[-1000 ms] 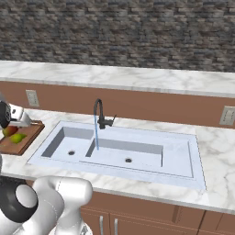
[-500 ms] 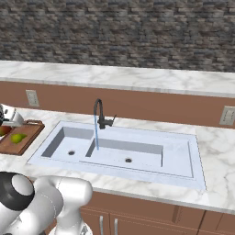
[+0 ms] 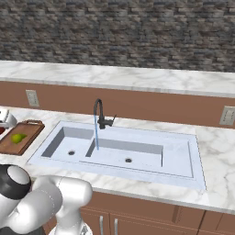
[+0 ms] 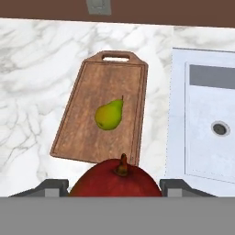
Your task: Pick the pear, mango from the sink and place them on the cutting board to airdry. Then turn off the sink faucet.
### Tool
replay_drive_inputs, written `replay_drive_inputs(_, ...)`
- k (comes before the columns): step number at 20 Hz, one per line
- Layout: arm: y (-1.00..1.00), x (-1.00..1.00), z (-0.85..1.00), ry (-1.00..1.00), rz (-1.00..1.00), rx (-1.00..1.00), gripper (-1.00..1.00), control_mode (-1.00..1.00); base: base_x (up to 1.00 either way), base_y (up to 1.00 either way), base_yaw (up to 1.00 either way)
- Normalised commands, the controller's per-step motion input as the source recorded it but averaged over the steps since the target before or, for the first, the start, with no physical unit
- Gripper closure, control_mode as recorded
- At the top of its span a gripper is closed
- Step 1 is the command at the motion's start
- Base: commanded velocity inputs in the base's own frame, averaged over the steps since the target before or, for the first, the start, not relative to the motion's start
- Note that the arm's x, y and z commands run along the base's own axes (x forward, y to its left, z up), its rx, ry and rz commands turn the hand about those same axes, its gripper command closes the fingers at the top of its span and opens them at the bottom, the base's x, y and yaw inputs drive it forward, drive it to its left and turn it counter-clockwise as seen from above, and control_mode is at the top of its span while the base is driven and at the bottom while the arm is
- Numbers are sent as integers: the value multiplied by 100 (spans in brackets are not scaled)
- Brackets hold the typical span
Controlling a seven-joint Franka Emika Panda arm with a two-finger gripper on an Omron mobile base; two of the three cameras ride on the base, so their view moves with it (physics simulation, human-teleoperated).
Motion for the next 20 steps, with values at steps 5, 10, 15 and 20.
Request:
replay_drive_inputs(5,20,0,-19,0,0,5,100,-100,0,0,0)
replay_drive_inputs(10,19,0,-22,0,0,5,100,-100,0,0,0)
replay_drive_inputs(15,21,1,-17,0,0,1,100,-100,0,0,0)
replay_drive_inputs(20,17,15,-16,0,0,0,100,-100,0,0,0)
